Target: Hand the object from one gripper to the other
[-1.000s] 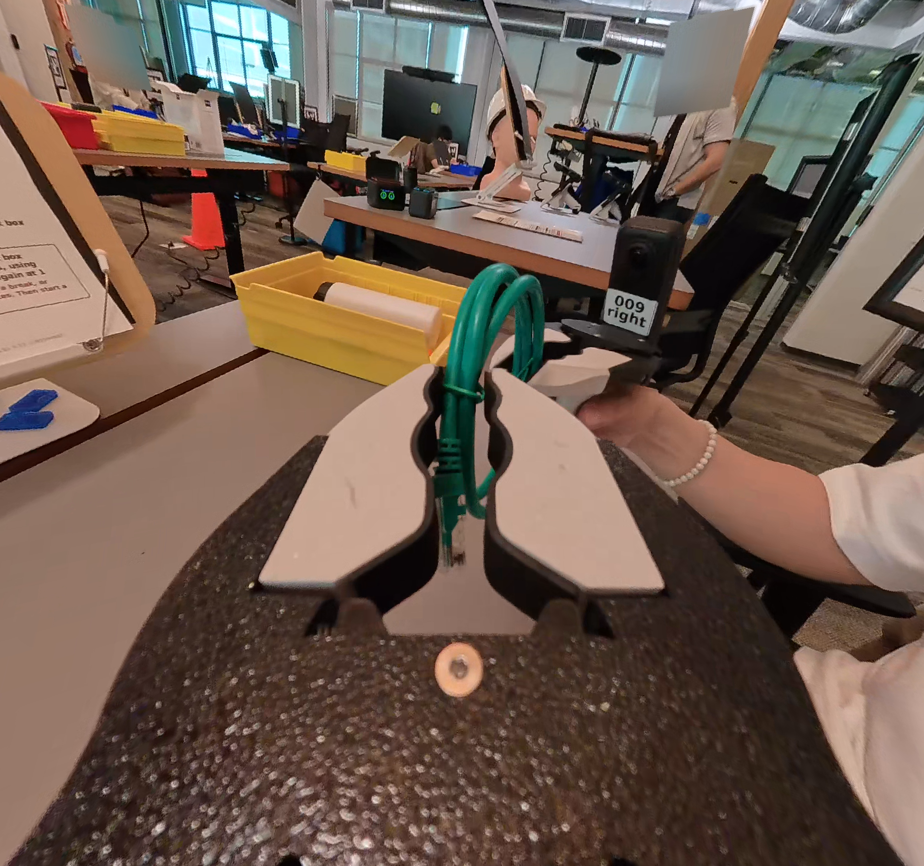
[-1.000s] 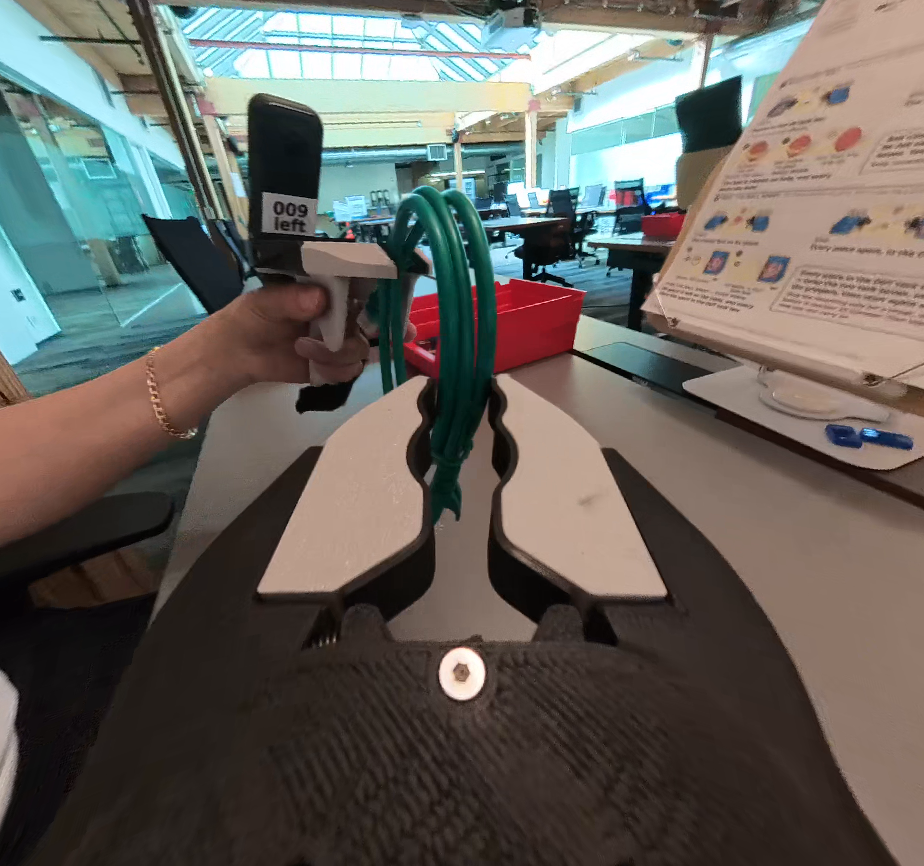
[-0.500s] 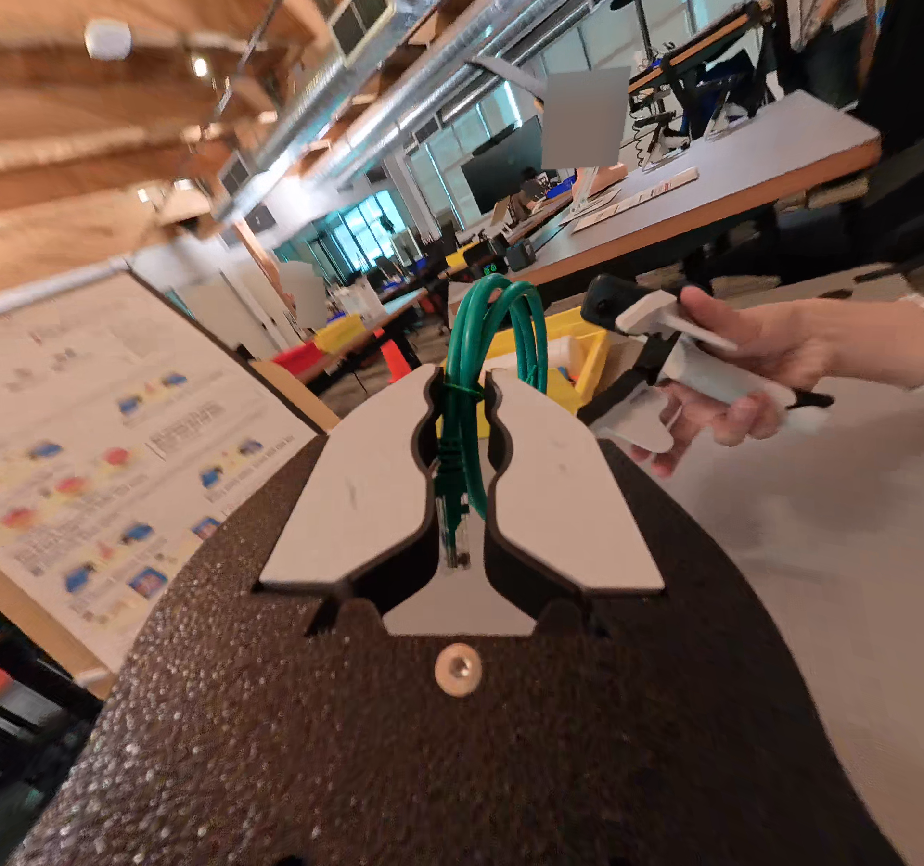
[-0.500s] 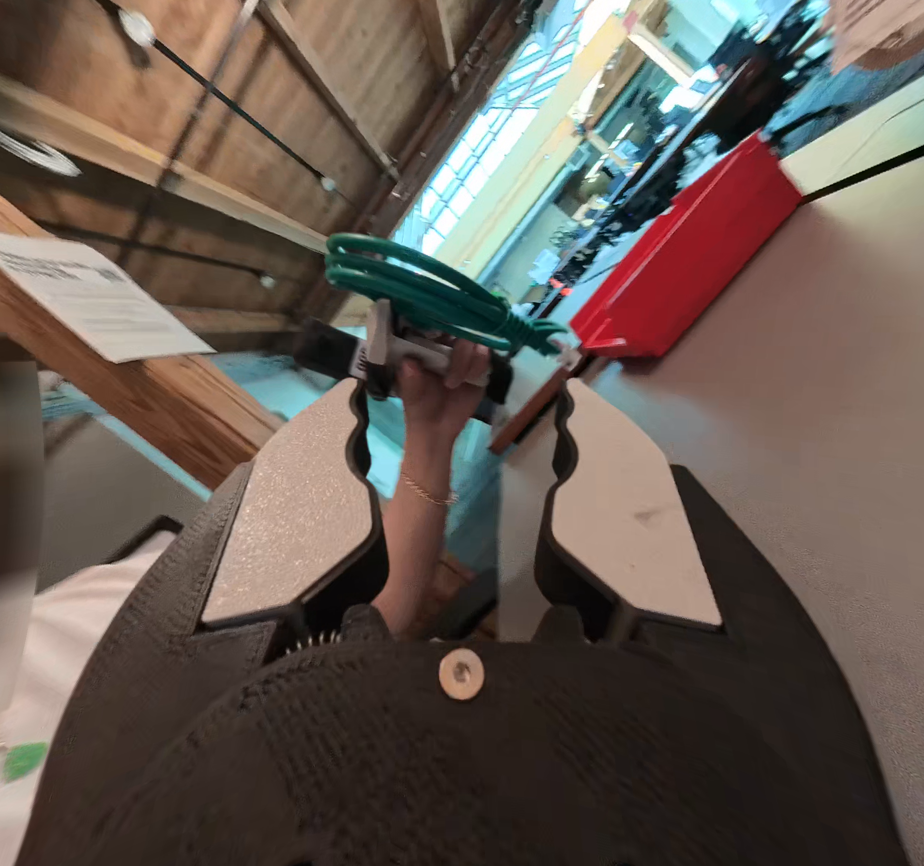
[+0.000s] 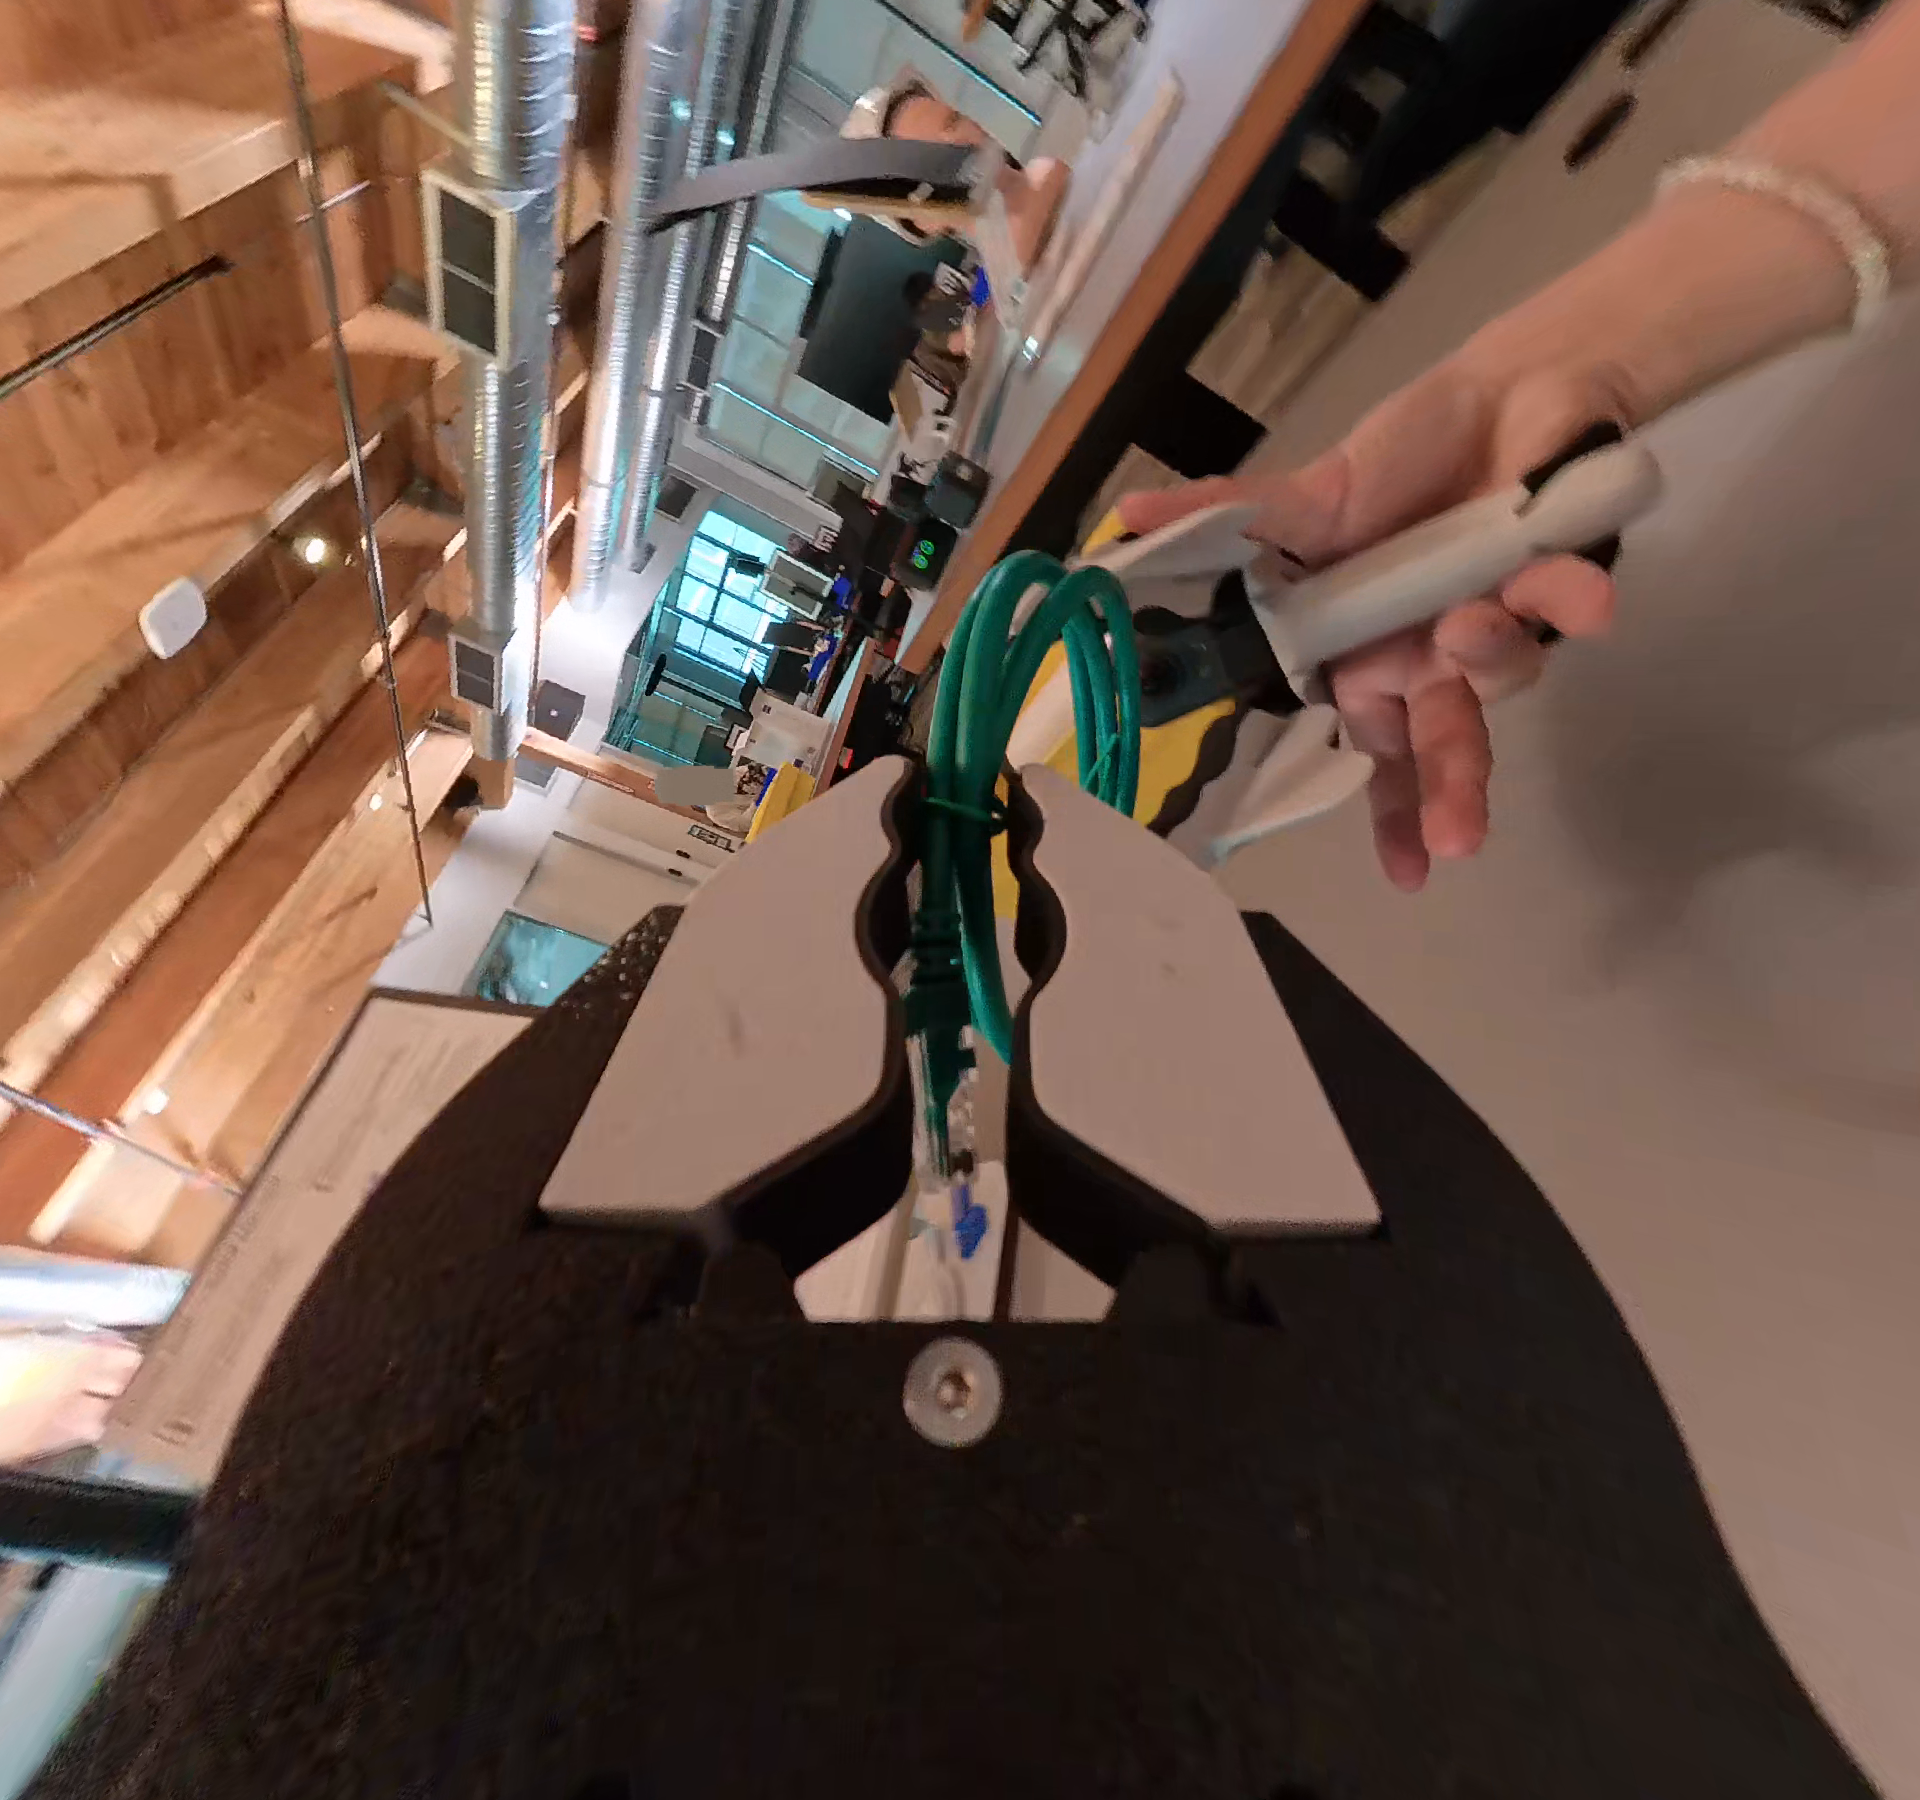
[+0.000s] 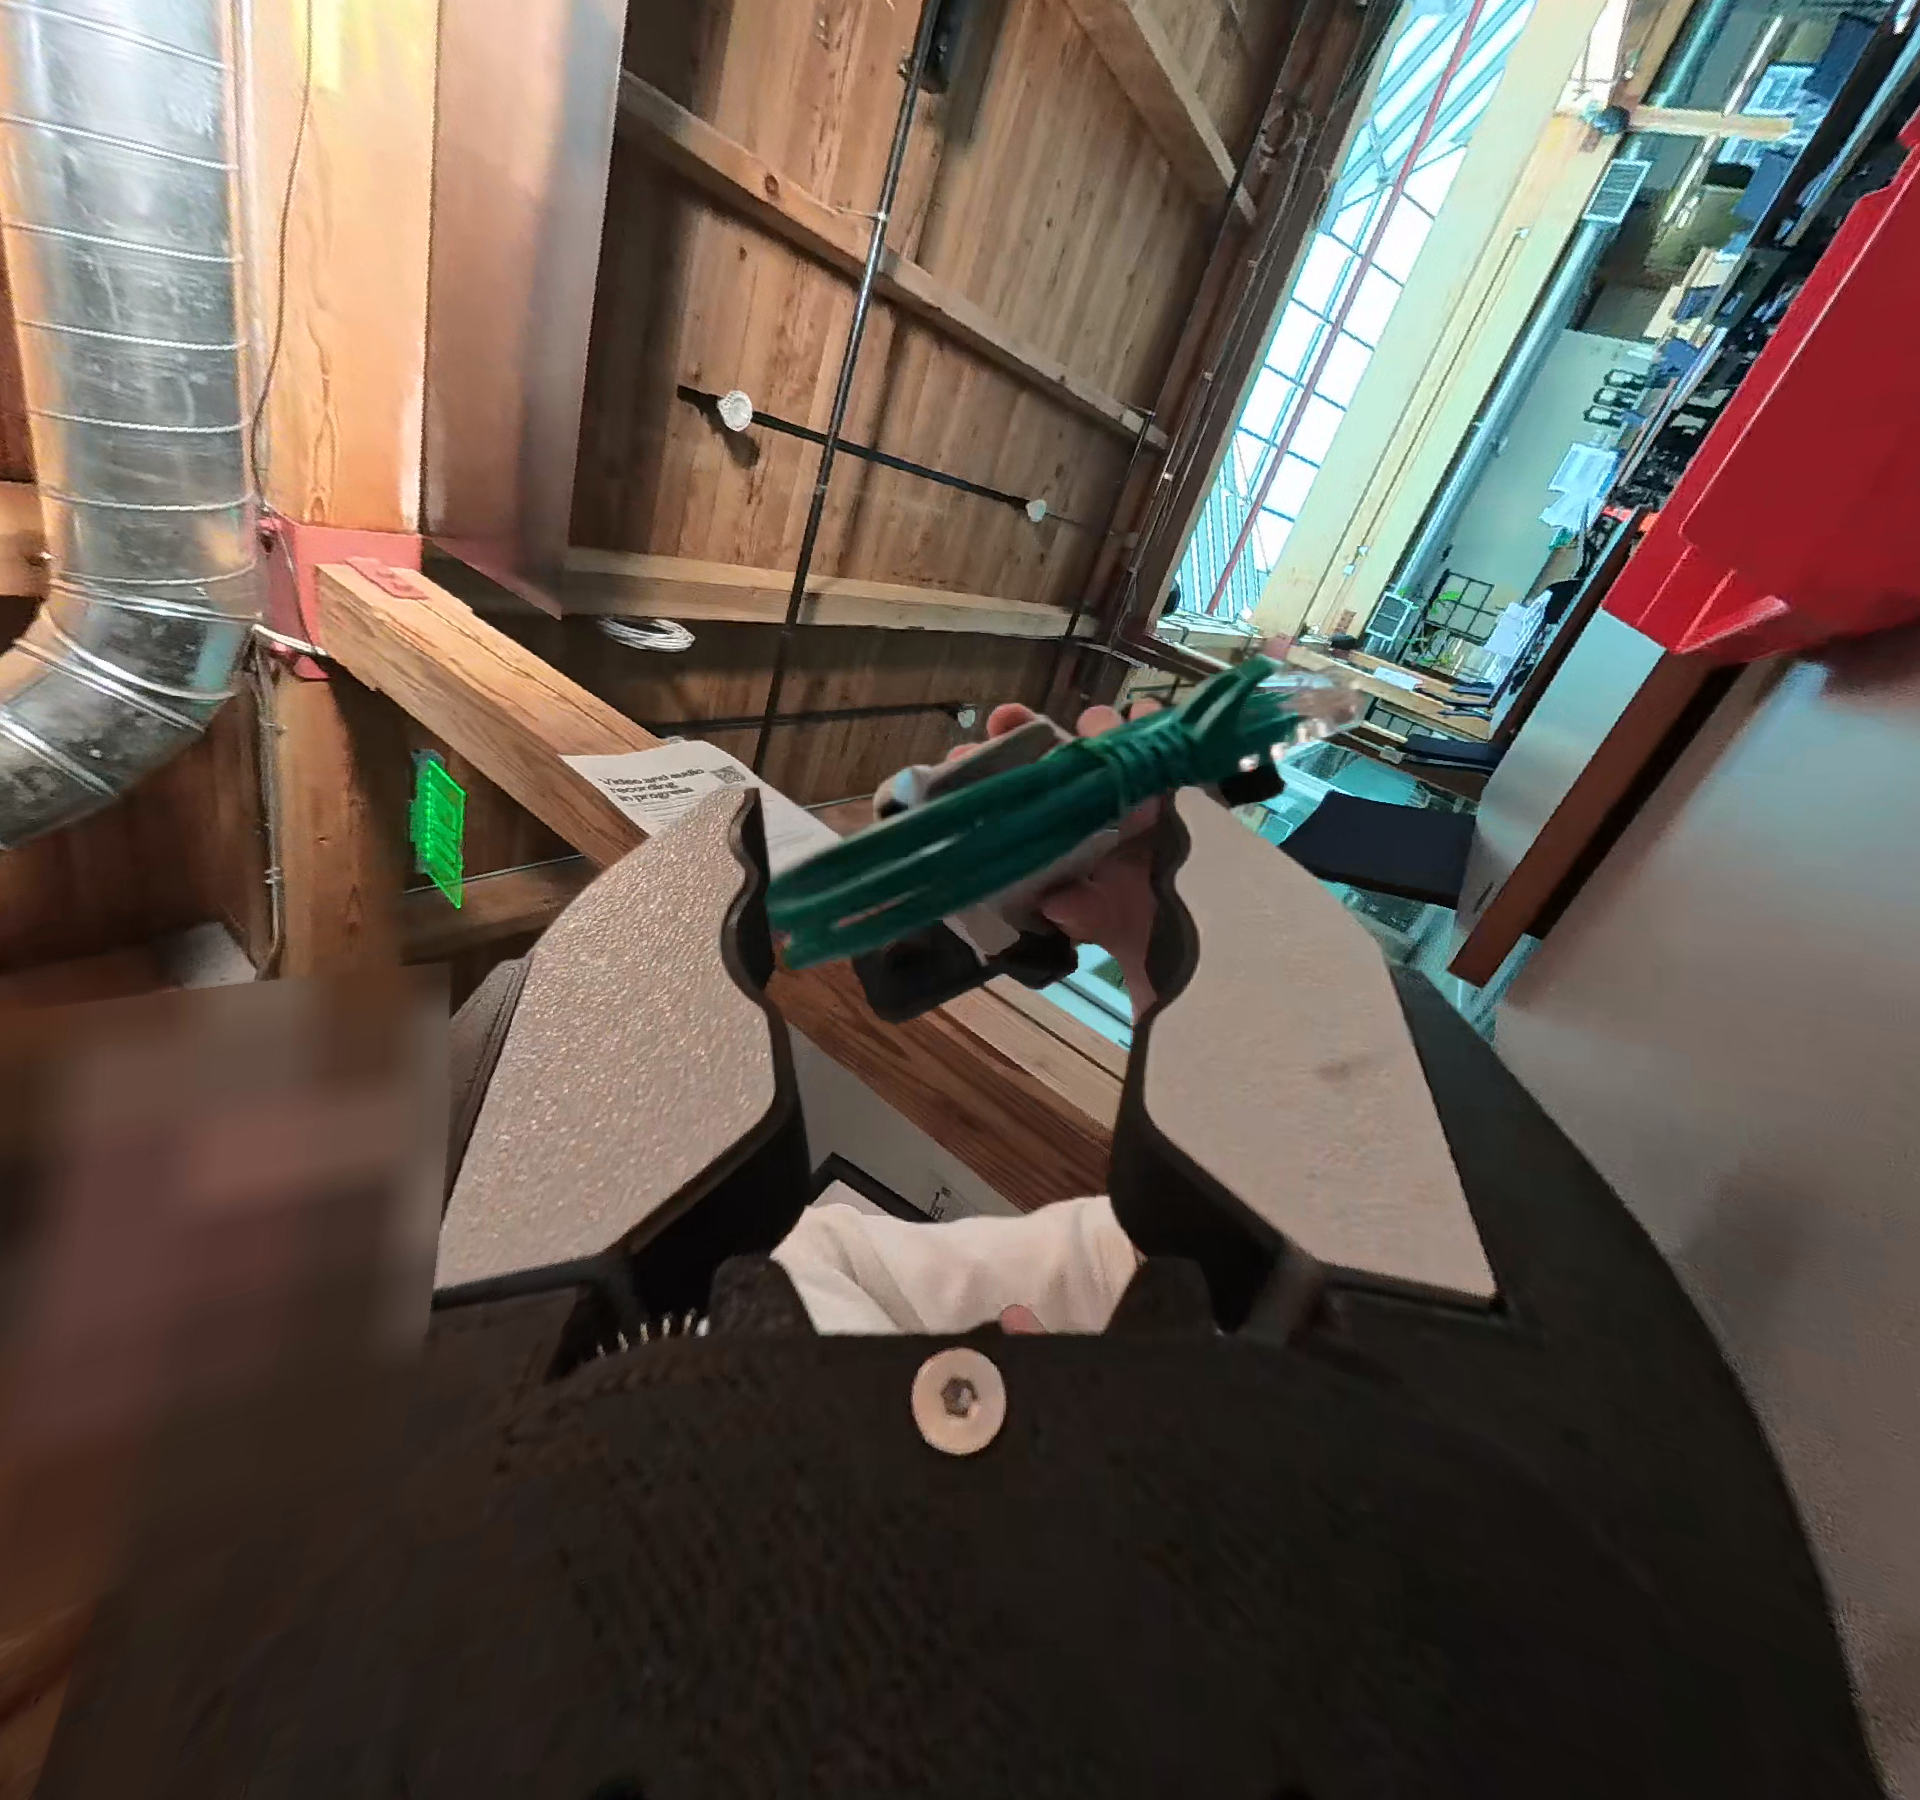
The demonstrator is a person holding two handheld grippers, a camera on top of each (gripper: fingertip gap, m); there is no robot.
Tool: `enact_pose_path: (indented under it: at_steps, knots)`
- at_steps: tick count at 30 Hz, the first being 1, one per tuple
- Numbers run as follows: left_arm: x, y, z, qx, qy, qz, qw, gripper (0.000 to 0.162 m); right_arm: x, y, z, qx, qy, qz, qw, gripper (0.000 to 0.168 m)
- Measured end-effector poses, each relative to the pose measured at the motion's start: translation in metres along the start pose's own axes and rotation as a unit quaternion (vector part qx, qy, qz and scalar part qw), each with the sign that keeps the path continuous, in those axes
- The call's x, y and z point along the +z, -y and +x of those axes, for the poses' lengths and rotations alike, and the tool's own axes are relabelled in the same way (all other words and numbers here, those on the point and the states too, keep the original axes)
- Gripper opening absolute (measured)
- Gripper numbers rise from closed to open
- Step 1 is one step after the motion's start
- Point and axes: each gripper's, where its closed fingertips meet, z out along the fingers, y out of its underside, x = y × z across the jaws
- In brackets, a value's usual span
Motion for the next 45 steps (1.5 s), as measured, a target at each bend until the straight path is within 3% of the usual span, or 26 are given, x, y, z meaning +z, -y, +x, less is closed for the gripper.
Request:
enact_pose_path:
  at_steps: [6, 7, 8, 10, 12, 19, 22, 24, 27, 30, 32, 34, 35, 37, 41, 45]
  knots:
    - [0.005, 0.007, 0.031, 0.142, -0.087, -0.053, 0.985, 0.015, -0.004, -0.013, 0.017, -0.061, -0.066, -0.057, 0.994, 0.076]
    - [0.005, 0.009, 0.030, 0.143, -0.086, -0.050, 0.985, 0.014, -0.004, -0.015, 0.020, -0.073, -0.077, -0.064, 0.992, 0.064]
    - [0.003, 0.010, 0.026, 0.134, -0.079, -0.047, 0.987, 0.015, -0.005, -0.015, 0.020, -0.082, -0.075, -0.065, 0.992, 0.044]
    - [-0.001, 0.003, 0.018, 0.109, -0.070, -0.058, 0.990, 0.016, -0.006, -0.009, 0.016, -0.077, -0.059, -0.050, 0.994, 0.025]
    - [-0.003, -0.005, 0.019, 0.091, -0.070, -0.066, 0.991, 0.017, -0.008, -0.008, 0.021, -0.099, -0.082, -0.057, 0.990, 0.021]
    - [-0.005, -0.019, 0.019, 0.041, -0.043, -0.098, 0.993, 0.047, -0.015, 0.017, 0.006, -0.177, -0.094, 0.002, 0.980, 0.012]
    - [-0.012, -0.028, 0.011, -0.079, -0.024, -0.119, 0.989, 0.062, -0.022, 0.031, -0.005, -0.231, -0.111, 0.037, 0.966, 0.011]
    - [-0.013, -0.028, 0.011, -0.247, -0.015, -0.101, 0.964, 0.066, -0.025, 0.038, -0.012, -0.272, -0.126, 0.051, 0.953, 0.012]
    - [-0.009, -0.031, 0.024, -0.489, -0.028, -0.077, 0.869, 0.068, -0.024, 0.040, -0.026, -0.324, -0.127, 0.062, 0.935, 0.012]
    - [0.000, -0.026, 0.038, -0.630, -0.054, -0.029, 0.774, 0.056, -0.018, 0.035, -0.028, -0.372, -0.141, 0.052, 0.916, 0.012]
    - [0.005, -0.023, 0.039, -0.671, -0.060, 0.001, 0.739, 0.043, -0.014, 0.031, -0.026, -0.397, -0.152, 0.040, 0.904, 0.012]
    - [0.010, -0.028, 0.044, -0.693, -0.061, 0.000, 0.718, 0.037, -0.010, 0.027, -0.024, -0.423, -0.161, 0.030, 0.891, 0.012]
    - [0.011, -0.030, 0.047, -0.698, -0.064, -0.003, 0.713, 0.025, -0.008, 0.026, -0.024, -0.435, -0.166, 0.028, 0.885, 0.012]
    - [0.013, -0.034, 0.051, -0.701, -0.063, -0.007, 0.710, 0.018, -0.006, 0.023, -0.023, -0.454, -0.176, 0.018, 0.873, 0.012]
    - [0.012, -0.037, 0.051, -0.700, -0.059, 0.012, 0.712, 0.014, -0.007, 0.022, -0.020, -0.478, -0.196, 0.003, 0.856, 0.012]
    - [0.008, -0.051, 0.049, -0.731, -0.047, 0.030, 0.680, 0.012, -0.008, 0.021, -0.010, -0.518, -0.229, -0.019, 0.824, 0.013]
